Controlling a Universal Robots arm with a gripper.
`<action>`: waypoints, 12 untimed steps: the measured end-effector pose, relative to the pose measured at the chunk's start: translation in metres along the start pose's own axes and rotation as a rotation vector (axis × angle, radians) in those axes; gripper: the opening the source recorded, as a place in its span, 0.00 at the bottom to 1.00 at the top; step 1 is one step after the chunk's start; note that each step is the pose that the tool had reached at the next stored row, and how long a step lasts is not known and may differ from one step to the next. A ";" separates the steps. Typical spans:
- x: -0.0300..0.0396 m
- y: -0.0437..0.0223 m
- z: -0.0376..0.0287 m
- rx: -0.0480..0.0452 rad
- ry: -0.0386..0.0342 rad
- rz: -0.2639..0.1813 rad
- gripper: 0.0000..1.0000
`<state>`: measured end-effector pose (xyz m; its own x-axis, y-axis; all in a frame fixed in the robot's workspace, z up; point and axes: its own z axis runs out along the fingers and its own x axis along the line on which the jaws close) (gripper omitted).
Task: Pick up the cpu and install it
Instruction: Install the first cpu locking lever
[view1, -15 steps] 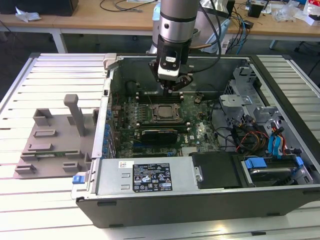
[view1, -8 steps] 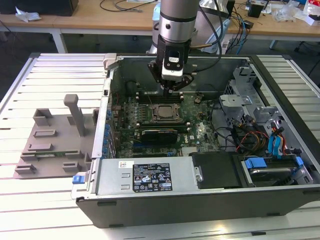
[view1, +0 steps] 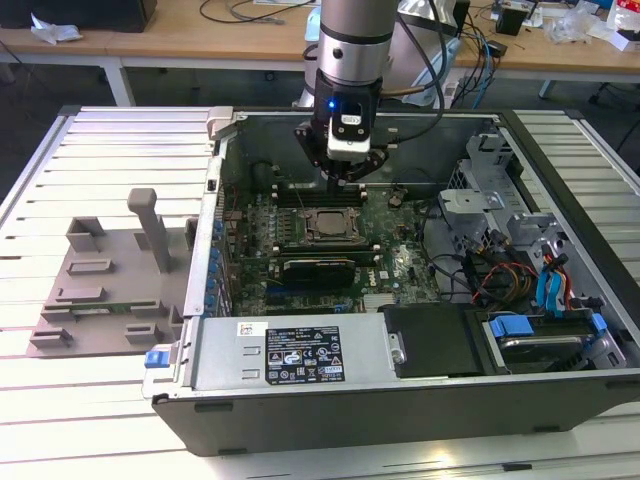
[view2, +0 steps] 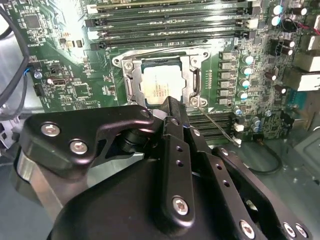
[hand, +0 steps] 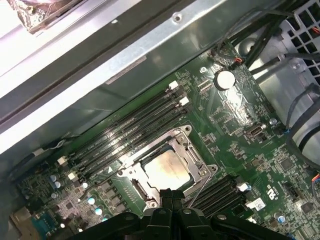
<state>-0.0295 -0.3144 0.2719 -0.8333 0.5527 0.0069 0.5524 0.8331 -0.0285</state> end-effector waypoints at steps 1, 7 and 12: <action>0.0000 0.0000 0.0000 0.0000 -0.0003 -0.012 0.11; 0.0000 0.0000 0.0000 0.0005 -0.0024 -0.086 0.11; 0.0000 0.0000 0.0000 0.0009 -0.0039 -0.137 0.11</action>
<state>-0.0295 -0.3144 0.2718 -0.9010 0.4339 0.0069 0.4335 0.9007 -0.0284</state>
